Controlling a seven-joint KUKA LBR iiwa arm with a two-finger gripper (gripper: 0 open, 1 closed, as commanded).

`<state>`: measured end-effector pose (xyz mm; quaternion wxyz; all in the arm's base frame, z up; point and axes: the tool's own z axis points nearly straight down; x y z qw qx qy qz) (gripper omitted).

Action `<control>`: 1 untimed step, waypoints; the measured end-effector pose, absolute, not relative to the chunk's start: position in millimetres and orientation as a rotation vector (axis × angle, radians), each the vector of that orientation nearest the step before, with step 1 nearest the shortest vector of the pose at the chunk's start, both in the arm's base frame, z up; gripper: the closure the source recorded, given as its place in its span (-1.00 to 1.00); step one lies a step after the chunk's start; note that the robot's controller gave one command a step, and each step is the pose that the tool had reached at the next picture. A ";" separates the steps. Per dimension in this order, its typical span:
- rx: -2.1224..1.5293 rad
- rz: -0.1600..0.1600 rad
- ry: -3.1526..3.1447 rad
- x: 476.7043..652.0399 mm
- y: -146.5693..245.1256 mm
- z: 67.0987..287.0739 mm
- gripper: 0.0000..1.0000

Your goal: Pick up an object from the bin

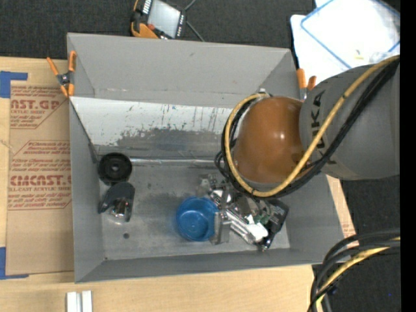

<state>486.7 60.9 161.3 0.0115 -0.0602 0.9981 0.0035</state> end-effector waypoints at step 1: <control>-0.306 0.010 3.106 495.7 63.4 65.9 -1.00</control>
Offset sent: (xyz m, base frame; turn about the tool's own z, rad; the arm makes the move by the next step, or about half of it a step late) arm 0.0142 0.0267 -0.0818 0.0385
